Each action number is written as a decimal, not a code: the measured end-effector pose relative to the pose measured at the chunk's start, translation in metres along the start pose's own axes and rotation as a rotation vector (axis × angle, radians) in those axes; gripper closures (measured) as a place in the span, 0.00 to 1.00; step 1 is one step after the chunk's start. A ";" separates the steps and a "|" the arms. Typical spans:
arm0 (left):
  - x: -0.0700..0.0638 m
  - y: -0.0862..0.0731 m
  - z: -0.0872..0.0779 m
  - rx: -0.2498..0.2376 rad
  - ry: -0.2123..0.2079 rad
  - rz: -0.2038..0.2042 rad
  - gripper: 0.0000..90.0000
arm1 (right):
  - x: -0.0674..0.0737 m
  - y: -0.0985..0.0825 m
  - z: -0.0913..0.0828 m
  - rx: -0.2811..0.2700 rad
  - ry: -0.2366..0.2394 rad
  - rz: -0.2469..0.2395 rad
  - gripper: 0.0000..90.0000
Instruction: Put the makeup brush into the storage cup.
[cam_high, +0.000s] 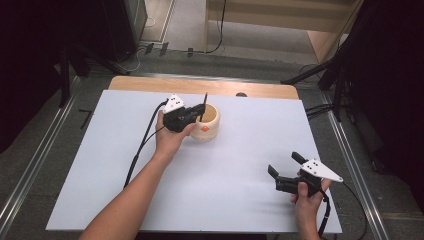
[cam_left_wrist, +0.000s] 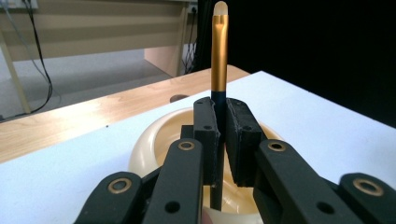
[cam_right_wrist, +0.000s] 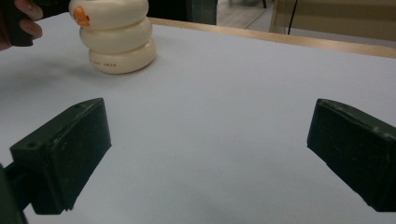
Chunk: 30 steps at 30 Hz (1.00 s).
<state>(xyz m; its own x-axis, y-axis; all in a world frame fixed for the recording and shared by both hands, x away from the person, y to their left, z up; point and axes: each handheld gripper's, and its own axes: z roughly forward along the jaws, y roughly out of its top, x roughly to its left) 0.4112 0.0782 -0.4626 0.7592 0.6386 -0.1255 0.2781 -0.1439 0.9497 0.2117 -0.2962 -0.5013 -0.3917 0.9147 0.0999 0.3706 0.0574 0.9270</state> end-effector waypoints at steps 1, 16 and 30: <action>0.000 0.000 0.000 0.006 0.002 0.001 0.93 | 0.000 0.000 0.000 0.001 0.000 0.001 0.00; -0.001 0.006 -0.008 -0.010 -0.028 0.009 0.77 | 0.000 0.000 0.000 0.001 -0.001 0.003 0.00; -0.003 0.015 -0.029 -0.009 -0.074 -0.058 0.23 | -0.001 0.000 0.000 -0.002 0.001 0.005 0.00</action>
<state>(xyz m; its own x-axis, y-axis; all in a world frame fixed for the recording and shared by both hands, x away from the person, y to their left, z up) 0.3962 0.0958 -0.4401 0.7835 0.5881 -0.2006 0.3173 -0.1012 0.9429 0.2118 -0.2972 -0.5017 -0.3908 0.9145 0.1045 0.3708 0.0525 0.9272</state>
